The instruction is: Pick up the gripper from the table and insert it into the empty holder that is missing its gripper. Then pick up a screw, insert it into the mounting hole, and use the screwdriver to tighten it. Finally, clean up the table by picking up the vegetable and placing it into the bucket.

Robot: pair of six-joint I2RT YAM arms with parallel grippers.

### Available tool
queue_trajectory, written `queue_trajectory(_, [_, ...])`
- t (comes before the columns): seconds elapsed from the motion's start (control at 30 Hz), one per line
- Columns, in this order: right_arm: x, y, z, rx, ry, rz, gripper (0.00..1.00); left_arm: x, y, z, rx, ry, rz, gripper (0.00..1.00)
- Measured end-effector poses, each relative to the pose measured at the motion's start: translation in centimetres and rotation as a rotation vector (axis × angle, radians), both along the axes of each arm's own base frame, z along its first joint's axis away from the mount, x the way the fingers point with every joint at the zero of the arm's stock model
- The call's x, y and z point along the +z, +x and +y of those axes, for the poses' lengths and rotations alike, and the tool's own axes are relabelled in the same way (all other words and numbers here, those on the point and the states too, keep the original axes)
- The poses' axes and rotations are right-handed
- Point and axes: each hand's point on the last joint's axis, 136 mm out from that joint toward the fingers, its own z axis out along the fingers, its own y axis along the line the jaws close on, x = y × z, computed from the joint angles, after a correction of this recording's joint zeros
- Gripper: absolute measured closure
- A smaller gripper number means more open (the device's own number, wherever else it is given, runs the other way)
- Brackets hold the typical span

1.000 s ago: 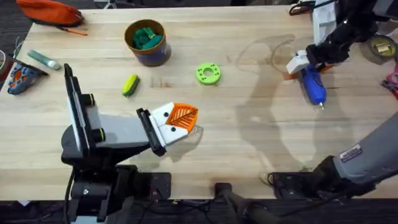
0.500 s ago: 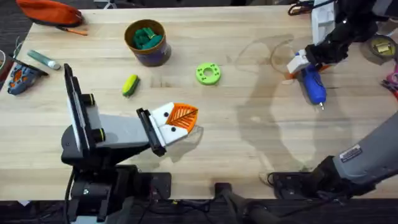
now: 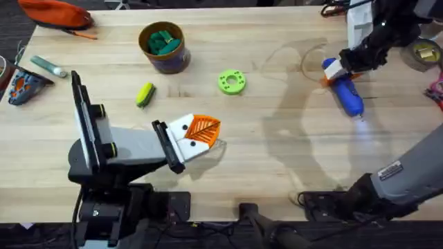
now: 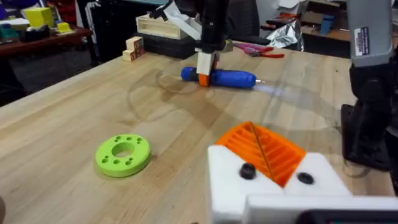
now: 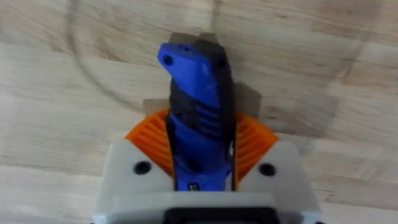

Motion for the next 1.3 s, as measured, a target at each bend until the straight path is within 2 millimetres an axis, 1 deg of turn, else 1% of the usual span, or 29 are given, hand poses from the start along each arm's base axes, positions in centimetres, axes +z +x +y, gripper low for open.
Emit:
queue_trajectory(0.07, [0.0,0.0,-0.1,0.000,-0.003,0.000,0.690,0.0,0.0,0.0,0.000,0.000,0.000,0.986])
queue_trajectory(0.17, [0.0,0.0,-0.1,0.000,-0.007,0.000,0.773,0.0,0.0,0.0,0.000,0.000,0.000,0.986])
queue_trajectory(0.2, [0.0,0.0,-0.2,0.001,-0.010,-0.001,0.827,0.0,0.0,0.0,0.000,0.000,0.000,0.986])
queue_trajectory(0.23, [0.0,0.1,-0.3,0.002,-0.016,-0.002,0.921,0.0,0.0,0.0,0.000,0.000,0.000,0.986])
queue_trajectory(0.27, [-0.1,0.1,-0.4,-0.002,-0.019,-0.002,0.971,0.0,0.0,0.0,0.000,0.000,0.000,0.986])
queue_trajectory(0.3, [-0.1,0.1,-0.4,-0.003,-0.019,-0.002,0.987,0.0,0.0,0.0,0.000,0.000,0.000,0.986])
queue_trajectory(1.03, [0.0,0.0,-0.4,-0.002,-0.021,0.008,0.987,0.0,0.0,0.0,0.000,0.000,0.000,0.986])
queue_trajectory(1.13, [0.8,0.3,-0.4,-0.007,-0.018,0.011,0.987,0.0,0.0,0.0,0.000,0.000,0.000,0.986])
queue_trajectory(1.3, [2.8,1.8,0.1,-0.008,0.018,-0.043,0.988,0.0,0.0,0.0,0.000,0.000,0.000,0.986])
